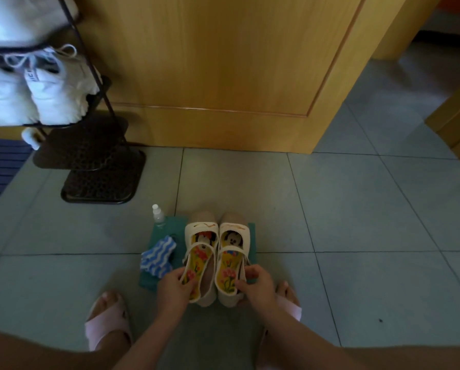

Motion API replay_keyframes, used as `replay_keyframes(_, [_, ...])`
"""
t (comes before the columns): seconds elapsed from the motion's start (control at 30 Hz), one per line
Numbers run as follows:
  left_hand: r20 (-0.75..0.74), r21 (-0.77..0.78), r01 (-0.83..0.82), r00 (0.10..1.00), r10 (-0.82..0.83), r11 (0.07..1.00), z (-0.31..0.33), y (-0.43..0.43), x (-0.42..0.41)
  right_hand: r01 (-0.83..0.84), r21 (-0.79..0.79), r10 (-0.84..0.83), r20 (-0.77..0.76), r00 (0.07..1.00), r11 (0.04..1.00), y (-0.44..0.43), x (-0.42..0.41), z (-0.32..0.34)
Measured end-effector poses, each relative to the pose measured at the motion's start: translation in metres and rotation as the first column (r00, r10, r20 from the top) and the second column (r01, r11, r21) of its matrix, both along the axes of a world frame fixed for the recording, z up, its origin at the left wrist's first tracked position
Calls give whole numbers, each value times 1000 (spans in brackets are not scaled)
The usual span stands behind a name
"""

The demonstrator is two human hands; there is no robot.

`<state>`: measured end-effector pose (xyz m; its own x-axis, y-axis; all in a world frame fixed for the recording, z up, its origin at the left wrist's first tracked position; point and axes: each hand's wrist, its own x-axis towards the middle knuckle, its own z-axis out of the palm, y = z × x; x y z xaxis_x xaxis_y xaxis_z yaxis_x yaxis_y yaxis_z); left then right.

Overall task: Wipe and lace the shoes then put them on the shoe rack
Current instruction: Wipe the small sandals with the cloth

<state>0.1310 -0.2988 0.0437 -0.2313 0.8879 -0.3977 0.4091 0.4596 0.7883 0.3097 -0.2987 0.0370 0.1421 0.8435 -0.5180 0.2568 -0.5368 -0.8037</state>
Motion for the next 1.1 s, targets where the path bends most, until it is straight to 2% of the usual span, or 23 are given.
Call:
replay_keyframes(0.2, [10, -42, 7, 1000, -7, 999, -11, 1, -4, 1, -33, -2, -19, 1000, 999, 1, 3, -8])
replay_keyframes(0.53, [14, -91, -15, 1000, 16, 996, -20, 3, -4, -22, -100, 32, 102, 994, 995, 7, 6, -20])
replay_keyframes(0.67, [1, -108, 14, 1000, -14, 994, -16, 5, -6, -82, -145, 101, 132, 986, 986, 15, 11, -17])
replay_keyframes(0.77, [-83, -73, -36, 996, 29, 997, -5, 11, -15, -59, -62, 73, 259, 963, 996, 23, 12, -6])
replay_keyframes(0.87, [-62, 47, -142, 987, 145, 989, 6, 21, -31, -63, 86, 27, 367, 930, 994, 36, 6, 3])
replay_keyframes(1.03, [-86, 170, -273, 953, 290, 947, 13, 48, -65, -149, 194, 78, 330, 941, 970, 70, -25, 21])
replay_keyframes(1.1, [-85, 161, -295, 946, 311, 942, 8, 61, -76, -247, 187, 177, 324, 929, 951, 88, -43, 26])
